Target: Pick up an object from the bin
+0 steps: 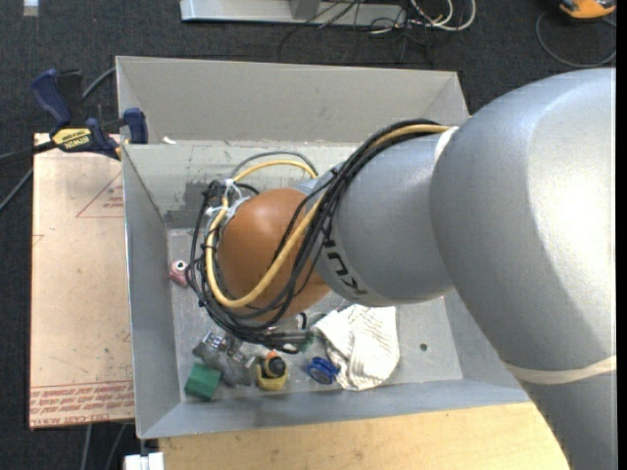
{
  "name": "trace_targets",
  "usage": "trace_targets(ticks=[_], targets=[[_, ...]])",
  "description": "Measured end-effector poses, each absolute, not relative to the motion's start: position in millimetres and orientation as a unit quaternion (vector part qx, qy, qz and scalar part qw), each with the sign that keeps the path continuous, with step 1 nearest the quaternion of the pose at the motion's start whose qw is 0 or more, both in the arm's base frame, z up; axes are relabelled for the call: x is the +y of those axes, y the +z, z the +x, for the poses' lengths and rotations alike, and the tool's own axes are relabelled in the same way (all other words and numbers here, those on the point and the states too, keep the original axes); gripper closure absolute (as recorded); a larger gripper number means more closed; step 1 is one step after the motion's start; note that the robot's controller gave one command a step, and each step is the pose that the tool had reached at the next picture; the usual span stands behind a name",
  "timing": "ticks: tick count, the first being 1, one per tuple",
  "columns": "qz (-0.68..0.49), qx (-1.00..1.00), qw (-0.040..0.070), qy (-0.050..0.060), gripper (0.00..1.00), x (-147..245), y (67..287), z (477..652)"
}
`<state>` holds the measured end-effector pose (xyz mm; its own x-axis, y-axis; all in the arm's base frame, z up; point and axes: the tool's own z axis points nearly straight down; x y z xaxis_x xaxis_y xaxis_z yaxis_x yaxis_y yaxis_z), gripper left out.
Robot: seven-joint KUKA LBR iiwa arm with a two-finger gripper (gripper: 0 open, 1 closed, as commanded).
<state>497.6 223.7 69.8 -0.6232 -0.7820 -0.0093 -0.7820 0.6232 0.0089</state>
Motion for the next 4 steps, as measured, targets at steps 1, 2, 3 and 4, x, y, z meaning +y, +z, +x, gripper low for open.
trace_targets(ticks=[1,2,3,4], targets=[[-0.434,0.901,0.002,0.006,0.00,223,70,497.7],[-0.434,0.901,0.002,0.006,0.00,223,70,497.7],[-0.570,0.822,0.004,0.006,0.00,237,71,492.0],[-0.593,0.805,0.004,0.007,1.00,232,70,485.7]])
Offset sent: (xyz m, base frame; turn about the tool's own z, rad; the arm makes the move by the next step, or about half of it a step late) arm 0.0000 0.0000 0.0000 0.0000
